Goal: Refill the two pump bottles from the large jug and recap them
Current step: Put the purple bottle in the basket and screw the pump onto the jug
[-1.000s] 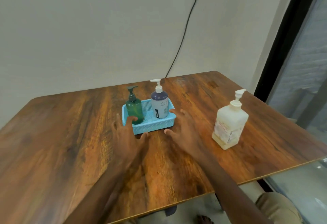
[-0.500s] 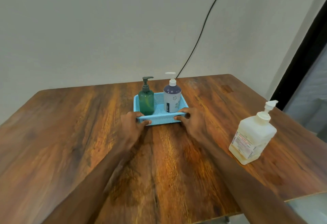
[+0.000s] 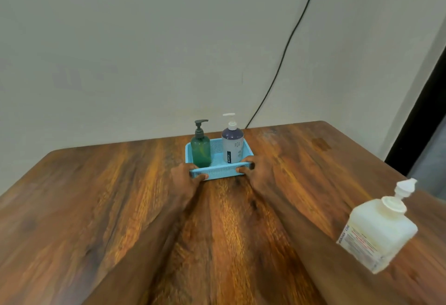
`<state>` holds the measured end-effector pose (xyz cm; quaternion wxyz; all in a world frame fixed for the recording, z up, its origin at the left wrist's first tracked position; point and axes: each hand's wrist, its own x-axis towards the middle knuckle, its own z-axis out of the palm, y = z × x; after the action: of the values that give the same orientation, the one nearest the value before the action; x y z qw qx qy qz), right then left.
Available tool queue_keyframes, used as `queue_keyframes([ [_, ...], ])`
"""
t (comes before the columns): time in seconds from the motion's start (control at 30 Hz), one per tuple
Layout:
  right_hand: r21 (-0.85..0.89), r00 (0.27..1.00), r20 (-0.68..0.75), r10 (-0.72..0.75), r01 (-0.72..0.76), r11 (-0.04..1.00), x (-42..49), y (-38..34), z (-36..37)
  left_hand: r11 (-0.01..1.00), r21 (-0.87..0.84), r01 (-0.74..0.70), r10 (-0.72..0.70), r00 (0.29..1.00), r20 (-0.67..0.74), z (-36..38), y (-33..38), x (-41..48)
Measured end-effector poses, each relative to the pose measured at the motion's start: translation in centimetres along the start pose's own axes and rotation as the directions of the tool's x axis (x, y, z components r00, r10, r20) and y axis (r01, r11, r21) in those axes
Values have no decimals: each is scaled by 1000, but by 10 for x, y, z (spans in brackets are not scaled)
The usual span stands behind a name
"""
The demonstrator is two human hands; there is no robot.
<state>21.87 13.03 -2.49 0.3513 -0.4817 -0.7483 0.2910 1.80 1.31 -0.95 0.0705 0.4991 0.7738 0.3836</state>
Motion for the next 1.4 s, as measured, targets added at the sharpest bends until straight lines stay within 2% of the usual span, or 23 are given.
queue_keyframes([
  [0.17,-23,999,40,35,-34,999,-21,-13,-8,1000,22,8,-8,1000,9,6,4,-19],
  [0.3,57,993,-119,7,0,998,-81,-48,-40,1000,-2,12,-13,992,-122,18,36,-72],
  [0.4,108,971,-238,-6,33,994,-137,-67,-80,988,-36,-151,147,985,-94,26,81,-111],
  [0.47,89,969,-248,22,1,996,-175,-72,-107,950,-44,-310,311,951,7,34,111,-137],
  [0.57,9,959,-283,13,-11,1000,-227,-67,-139,880,-314,-357,383,923,24,41,147,-185],
  [0.63,-32,920,-389,-44,34,999,-258,-60,-158,830,-382,-406,470,878,88,41,169,-210],
  [0.7,-58,833,-541,-118,103,993,-281,-53,-179,837,-347,-423,496,854,158,39,191,-224],
  [0.77,-65,765,-636,-101,77,995,-295,-42,-196,890,-294,-349,416,886,206,39,211,-227],
  [0.87,-24,754,-653,74,-119,993,-297,-13,-203,921,-314,-228,318,908,273,43,224,-234],
  [0.93,-12,803,-572,170,-216,976,-293,5,-200,921,-332,-204,308,903,299,47,227,-232],
  [1.03,19,891,-379,249,-262,965,-280,20,-196,918,-293,-268,363,866,344,54,228,-225],
  [1.13,16,912,-316,261,-270,963,-261,31,-195,930,-171,-326,368,837,404,68,223,-203],
  [1.23,37,910,-310,276,-279,960,-238,39,-198,974,25,-227,181,834,520,81,217,-152],
  [1.33,67,898,-319,303,-298,952,-208,41,-204,955,181,-235,54,736,674,95,214,-95],
  [1.4,112,893,-328,309,-289,951,-181,41,-206,917,258,-305,44,718,695,104,215,-71],
])
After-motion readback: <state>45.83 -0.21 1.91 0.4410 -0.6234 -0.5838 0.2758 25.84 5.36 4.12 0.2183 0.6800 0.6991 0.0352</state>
